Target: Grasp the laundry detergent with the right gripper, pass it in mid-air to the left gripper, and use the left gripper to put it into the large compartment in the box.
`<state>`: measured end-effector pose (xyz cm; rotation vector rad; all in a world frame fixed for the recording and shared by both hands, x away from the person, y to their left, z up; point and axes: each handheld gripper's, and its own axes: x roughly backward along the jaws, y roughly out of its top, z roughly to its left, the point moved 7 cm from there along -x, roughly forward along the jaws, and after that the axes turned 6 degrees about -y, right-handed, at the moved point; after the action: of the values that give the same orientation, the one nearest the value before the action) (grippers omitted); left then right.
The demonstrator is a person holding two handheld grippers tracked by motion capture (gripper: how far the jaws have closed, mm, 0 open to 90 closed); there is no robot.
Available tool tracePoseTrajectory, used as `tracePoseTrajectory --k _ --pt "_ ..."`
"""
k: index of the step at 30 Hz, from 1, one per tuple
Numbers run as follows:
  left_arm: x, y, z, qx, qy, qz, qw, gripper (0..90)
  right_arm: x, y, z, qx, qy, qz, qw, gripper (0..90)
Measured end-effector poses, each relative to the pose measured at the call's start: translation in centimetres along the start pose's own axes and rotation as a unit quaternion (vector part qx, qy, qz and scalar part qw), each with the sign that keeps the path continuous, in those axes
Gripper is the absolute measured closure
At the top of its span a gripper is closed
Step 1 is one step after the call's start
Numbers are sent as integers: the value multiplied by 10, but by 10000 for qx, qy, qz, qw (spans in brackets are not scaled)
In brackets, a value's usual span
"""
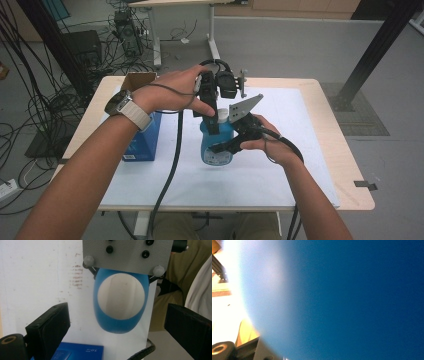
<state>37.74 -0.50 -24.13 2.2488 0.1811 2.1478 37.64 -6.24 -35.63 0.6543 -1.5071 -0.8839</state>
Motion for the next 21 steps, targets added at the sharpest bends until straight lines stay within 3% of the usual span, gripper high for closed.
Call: tracePoseTrajectory --k 21 --pt "0 1 0 -25 -3 -19 10000 70 -1 1 0 -20 7 2 10000 437"
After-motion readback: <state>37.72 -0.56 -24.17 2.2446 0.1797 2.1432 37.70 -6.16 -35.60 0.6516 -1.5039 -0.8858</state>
